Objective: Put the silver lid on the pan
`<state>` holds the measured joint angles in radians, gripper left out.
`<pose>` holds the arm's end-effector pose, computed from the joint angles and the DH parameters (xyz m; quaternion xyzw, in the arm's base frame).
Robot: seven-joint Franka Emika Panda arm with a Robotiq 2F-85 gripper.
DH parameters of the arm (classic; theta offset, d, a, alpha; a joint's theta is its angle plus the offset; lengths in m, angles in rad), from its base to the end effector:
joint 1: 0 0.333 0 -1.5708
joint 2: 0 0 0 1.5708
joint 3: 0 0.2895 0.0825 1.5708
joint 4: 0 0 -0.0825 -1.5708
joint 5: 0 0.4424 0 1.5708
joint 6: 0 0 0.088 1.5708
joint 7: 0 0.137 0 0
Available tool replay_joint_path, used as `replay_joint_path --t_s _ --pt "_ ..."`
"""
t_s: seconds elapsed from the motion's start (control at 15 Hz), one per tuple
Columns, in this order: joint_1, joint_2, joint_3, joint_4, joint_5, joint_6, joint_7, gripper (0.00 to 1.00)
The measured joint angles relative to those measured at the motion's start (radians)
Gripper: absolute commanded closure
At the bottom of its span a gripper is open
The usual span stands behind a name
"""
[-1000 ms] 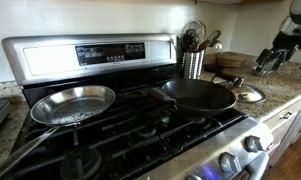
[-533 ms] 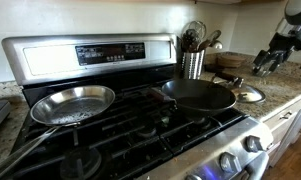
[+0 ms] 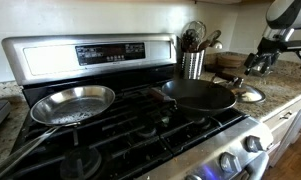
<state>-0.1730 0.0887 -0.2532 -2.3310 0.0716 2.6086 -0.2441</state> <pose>0.5222 -0.2397 0.2201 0.9883 -0.1178 0.0939 0.0221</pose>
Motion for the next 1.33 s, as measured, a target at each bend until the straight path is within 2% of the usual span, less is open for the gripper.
replay_joint_path --t_s 0.73,1.13,1.2,1.33 --pt "-0.052 0.237 0.048 0.189 0.004 0.000 0.000 0.00" --pt "-0.084 0.308 0.090 0.259 0.007 0.000 0.000 0.00" --pt "-0.088 0.314 0.096 0.268 0.008 0.000 0.000 0.25" --pt "-0.091 0.320 0.104 0.280 0.008 0.000 0.000 0.32"
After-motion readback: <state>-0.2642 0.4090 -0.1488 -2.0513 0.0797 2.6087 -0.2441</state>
